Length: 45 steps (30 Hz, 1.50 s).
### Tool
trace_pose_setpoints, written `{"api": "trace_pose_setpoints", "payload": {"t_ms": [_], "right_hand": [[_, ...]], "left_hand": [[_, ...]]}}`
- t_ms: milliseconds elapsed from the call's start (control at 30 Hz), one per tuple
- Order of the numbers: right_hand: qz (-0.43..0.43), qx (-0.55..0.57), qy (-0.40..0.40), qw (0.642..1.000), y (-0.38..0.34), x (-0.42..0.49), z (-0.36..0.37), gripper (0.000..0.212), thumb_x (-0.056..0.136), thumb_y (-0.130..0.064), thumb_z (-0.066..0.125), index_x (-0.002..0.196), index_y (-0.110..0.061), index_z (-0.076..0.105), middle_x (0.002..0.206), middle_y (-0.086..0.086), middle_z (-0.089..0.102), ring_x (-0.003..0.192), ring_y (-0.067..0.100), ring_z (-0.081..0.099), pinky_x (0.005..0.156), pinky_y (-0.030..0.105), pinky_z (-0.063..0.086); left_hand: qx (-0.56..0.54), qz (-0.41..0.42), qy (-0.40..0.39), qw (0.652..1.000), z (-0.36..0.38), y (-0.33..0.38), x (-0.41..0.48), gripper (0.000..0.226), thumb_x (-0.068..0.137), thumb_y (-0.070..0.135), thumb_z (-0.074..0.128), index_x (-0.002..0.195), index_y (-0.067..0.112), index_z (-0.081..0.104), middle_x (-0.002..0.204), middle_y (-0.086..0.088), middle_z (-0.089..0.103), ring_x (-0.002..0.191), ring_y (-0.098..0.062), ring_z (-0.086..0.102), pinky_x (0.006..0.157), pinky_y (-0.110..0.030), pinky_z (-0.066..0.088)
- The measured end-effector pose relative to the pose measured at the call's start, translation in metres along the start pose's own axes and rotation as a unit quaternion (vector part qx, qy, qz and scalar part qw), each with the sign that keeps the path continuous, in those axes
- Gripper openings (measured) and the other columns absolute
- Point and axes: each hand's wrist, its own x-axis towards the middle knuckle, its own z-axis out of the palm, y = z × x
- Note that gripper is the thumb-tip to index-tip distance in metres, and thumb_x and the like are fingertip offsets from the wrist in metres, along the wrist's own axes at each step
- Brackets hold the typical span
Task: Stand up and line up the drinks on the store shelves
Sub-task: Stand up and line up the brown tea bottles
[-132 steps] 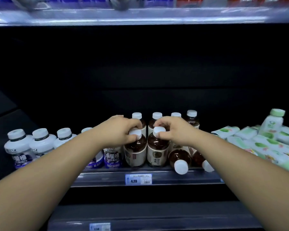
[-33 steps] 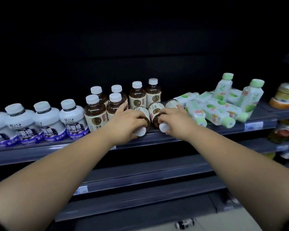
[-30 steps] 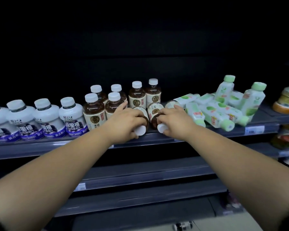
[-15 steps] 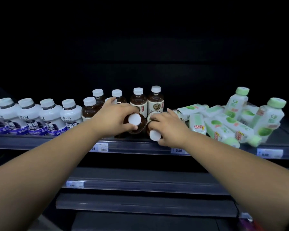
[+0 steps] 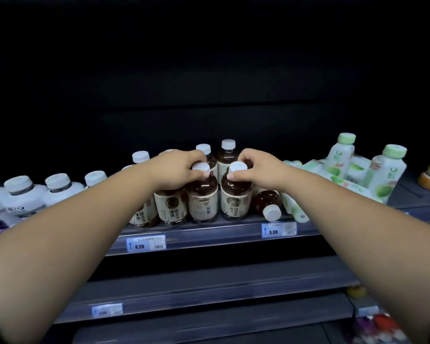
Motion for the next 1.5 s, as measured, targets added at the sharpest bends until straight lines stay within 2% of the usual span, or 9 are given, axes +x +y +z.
{"api": "trace_pose_setpoints", "payload": {"t_ms": [200,333,433,567,767,933,1067,1300,1500], "right_hand": [[0.002,0.003,-0.041,0.999,-0.009,0.006,-0.009,0.025,0.082,-0.042,0.079,0.098,-0.026,0.067,0.100,-0.006,0.066,0.085,0.011,0.061,0.065,0.026,0.043],[0.005,0.009,-0.045,0.999,-0.006,0.013,-0.011,0.026,0.081,-0.043,0.080,0.096,-0.026,0.069,0.102,-0.005,0.069,0.097,0.015,0.065,0.084,0.034,0.054],[-0.009,-0.022,-0.042,0.999,-0.006,0.019,-0.011,0.030,0.078,-0.048,0.080,0.094,-0.027,0.067,0.098,-0.005,0.067,0.093,0.014,0.064,0.083,0.034,0.052],[-0.008,0.024,-0.058,0.998,-0.003,0.023,-0.008,0.025,0.081,-0.042,0.080,0.097,-0.025,0.069,0.101,-0.005,0.070,0.096,0.014,0.067,0.090,0.037,0.055],[-0.012,0.073,-0.079,0.994,-0.002,0.026,-0.010,0.022,0.083,-0.030,0.081,0.097,-0.016,0.072,0.096,0.000,0.075,0.092,0.017,0.071,0.091,0.041,0.057],[-0.005,0.071,-0.102,0.992,-0.001,0.032,-0.013,0.029,0.078,-0.034,0.084,0.099,-0.019,0.071,0.098,0.000,0.075,0.095,0.018,0.072,0.091,0.042,0.058],[0.011,0.076,-0.130,0.989,-0.002,0.039,-0.021,0.028,0.079,-0.046,0.080,0.090,-0.021,0.074,0.091,-0.004,0.075,0.089,0.015,0.070,0.083,0.035,0.057],[-0.017,0.084,0.012,0.996,-0.002,0.068,-0.024,0.016,0.085,-0.029,0.079,0.098,-0.022,0.072,0.101,-0.005,0.071,0.099,0.013,0.067,0.084,0.026,0.051],[-0.015,0.078,0.009,0.997,0.002,0.093,-0.016,0.025,0.087,-0.023,0.077,0.108,-0.030,0.067,0.111,-0.006,0.068,0.106,0.013,0.065,0.094,0.031,0.053]], "left_hand": [[0.002,-0.015,-0.020,1.000,-0.001,0.006,0.009,0.039,0.091,0.050,0.060,0.127,0.035,0.053,0.112,0.005,0.061,0.100,-0.016,0.057,0.089,-0.039,0.049],[0.066,-0.034,-0.014,0.997,-0.006,0.008,0.012,0.045,0.083,0.068,0.057,0.107,0.031,0.060,0.095,0.007,0.063,0.091,-0.017,0.058,0.081,-0.037,0.045],[0.152,-0.033,0.014,0.988,-0.009,0.015,0.012,0.056,0.078,0.079,0.051,0.095,0.026,0.060,0.084,0.008,0.064,0.080,-0.013,0.058,0.081,-0.036,0.039],[0.000,-0.019,-0.038,0.999,-0.013,0.011,0.007,0.045,0.086,0.046,0.069,0.129,0.037,0.057,0.119,0.013,0.062,0.111,-0.013,0.057,0.097,-0.036,0.045],[0.060,-0.046,0.019,0.997,-0.007,0.011,0.014,0.045,0.079,0.066,0.064,0.096,0.025,0.064,0.087,0.005,0.065,0.080,-0.014,0.061,0.067,-0.032,0.047],[-0.019,-0.030,-0.001,0.999,-0.014,0.000,0.011,0.038,0.085,0.062,0.061,0.104,0.031,0.068,0.097,0.011,0.067,0.090,-0.008,0.062,0.082,-0.034,0.053],[-0.119,-0.044,0.052,0.991,-0.027,-0.014,0.011,0.029,0.094,0.049,0.057,0.118,0.035,0.066,0.111,0.015,0.065,0.103,-0.005,0.059,0.089,-0.029,0.049],[-0.147,-0.057,0.063,0.986,-0.033,-0.030,0.036,0.033,0.092,0.035,0.065,0.125,0.036,0.061,0.118,0.013,0.062,0.109,-0.006,0.057,0.092,-0.027,0.047],[-0.093,-0.060,-0.001,0.994,-0.033,-0.032,0.064,0.037,0.090,0.031,0.069,0.126,0.034,0.061,0.121,0.011,0.059,0.110,-0.009,0.056,0.092,-0.027,0.046]]}}
